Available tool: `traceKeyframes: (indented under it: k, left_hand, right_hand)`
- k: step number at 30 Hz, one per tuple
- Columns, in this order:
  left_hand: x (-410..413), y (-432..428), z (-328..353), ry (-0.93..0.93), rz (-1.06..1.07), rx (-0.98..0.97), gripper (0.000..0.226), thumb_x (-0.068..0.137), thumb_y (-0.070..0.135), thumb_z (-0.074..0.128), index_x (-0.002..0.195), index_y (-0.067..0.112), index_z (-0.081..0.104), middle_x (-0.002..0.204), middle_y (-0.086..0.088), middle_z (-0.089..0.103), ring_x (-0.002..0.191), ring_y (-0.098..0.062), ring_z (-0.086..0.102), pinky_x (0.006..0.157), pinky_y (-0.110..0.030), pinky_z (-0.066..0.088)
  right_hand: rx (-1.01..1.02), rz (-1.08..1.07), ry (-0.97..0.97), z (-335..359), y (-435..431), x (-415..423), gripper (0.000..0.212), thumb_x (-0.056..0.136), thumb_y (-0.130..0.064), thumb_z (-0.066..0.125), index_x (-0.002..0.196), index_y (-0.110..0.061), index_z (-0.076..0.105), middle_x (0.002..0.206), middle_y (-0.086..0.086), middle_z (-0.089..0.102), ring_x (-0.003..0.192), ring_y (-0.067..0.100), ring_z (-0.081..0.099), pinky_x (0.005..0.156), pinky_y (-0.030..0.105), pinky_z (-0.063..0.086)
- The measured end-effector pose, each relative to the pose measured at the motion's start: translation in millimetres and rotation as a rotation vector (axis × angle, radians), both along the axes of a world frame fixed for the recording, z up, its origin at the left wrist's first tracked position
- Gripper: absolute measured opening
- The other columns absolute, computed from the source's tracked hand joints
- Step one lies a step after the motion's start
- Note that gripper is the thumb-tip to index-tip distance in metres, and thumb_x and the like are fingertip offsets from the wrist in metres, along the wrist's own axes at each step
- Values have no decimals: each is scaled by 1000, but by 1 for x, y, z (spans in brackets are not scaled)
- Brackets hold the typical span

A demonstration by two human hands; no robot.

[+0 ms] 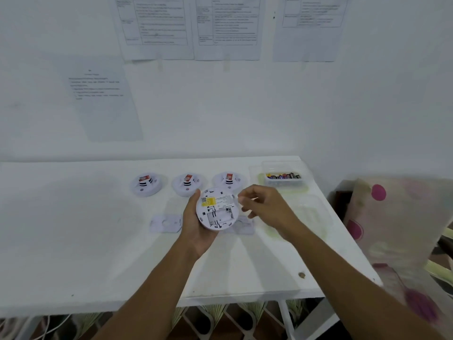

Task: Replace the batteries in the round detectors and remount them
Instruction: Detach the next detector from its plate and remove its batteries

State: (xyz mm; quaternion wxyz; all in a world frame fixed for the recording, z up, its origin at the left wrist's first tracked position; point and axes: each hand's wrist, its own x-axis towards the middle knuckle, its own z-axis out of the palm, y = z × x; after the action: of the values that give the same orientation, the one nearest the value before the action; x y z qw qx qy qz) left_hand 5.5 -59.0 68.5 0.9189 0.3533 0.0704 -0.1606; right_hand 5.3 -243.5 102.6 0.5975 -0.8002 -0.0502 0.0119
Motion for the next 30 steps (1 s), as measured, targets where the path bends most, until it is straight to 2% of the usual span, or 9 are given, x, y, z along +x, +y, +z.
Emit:
traceKeyframes:
  k: [2, 7, 11, 17, 19, 22, 25, 26, 30]
  left_hand:
    - [-2, 17, 3, -20, -4, 74, 55, 96, 51, 42, 114, 8, 70, 114, -20, 70, 98, -33, 69, 84, -42, 56]
    - [2, 83, 3, -39, -22, 175, 61, 94, 55, 43, 124, 7, 63, 118, -20, 69, 103, -33, 68, 88, -43, 54]
    - [9, 142, -5, -104, -3, 402, 52, 101, 51, 36, 119, 12, 67, 114, -13, 72, 106, -30, 69, 93, -45, 53]
    - [10, 227, -31, -156, 137, 713, 18, 102, 23, 50, 102, 8, 60, 96, -13, 70, 78, -21, 66, 62, -32, 52]
    - [13, 246, -40, -163, 166, 796, 17, 101, 21, 52, 102, 8, 63, 96, -13, 71, 81, -23, 68, 62, -34, 55]
    - [20, 264, -52, -181, 205, 916, 14, 99, 20, 56, 97, 10, 65, 95, -14, 70, 85, -27, 70, 65, -39, 60]
    - [25, 267, -57, -226, 208, 1012, 13, 97, 19, 58, 92, 10, 65, 91, -14, 69, 82, -26, 71, 65, -43, 62]
    - [26, 267, -56, -242, 211, 1039, 13, 97, 19, 58, 93, 9, 65, 90, -13, 69, 80, -24, 71, 63, -43, 62]
    - [29, 267, -57, -317, 223, 1145, 13, 98, 18, 56, 94, 9, 64, 83, -9, 70, 67, -22, 70, 55, -35, 61]
  right_hand:
    - [54, -5, 6, -5, 28, -2, 6, 85, -14, 72, 89, -12, 69, 85, 7, 73, 68, 15, 66, 60, 28, 55]
    - [248, 24, 137, -16, 88, 0, 9, 86, -6, 69, 92, 0, 65, 86, 18, 72, 68, 25, 65, 68, 38, 57]
    - [310, -75, 159, -24, 143, 4, 6, 85, -4, 69, 87, 0, 66, 82, 18, 71, 69, 24, 66, 71, 37, 59]
    - [345, -177, 173, -57, 218, 11, 4, 86, -6, 68, 84, -3, 70, 83, 23, 71, 70, 23, 66, 73, 35, 60]
    - [227, -160, 112, -68, 236, 14, 8, 89, -7, 65, 88, -7, 72, 82, 13, 74, 70, 18, 66, 72, 28, 58]
    - [-224, -172, -114, -87, 250, 17, 15, 89, -14, 62, 100, -15, 73, 92, -8, 71, 79, 5, 60, 74, 13, 43]
    - [-683, -107, -316, -109, 249, 19, 27, 88, -21, 48, 105, -23, 69, 103, -12, 67, 96, 13, 55, 82, 21, 36]
    - [-761, -87, -360, -117, 247, 19, 30, 85, -19, 46, 103, -24, 69, 102, -11, 68, 96, 16, 56, 82, 24, 38]
    - [-758, -116, -359, -128, 243, 11, 30, 84, -20, 49, 105, -15, 69, 104, -2, 68, 101, 21, 58, 88, 35, 47]
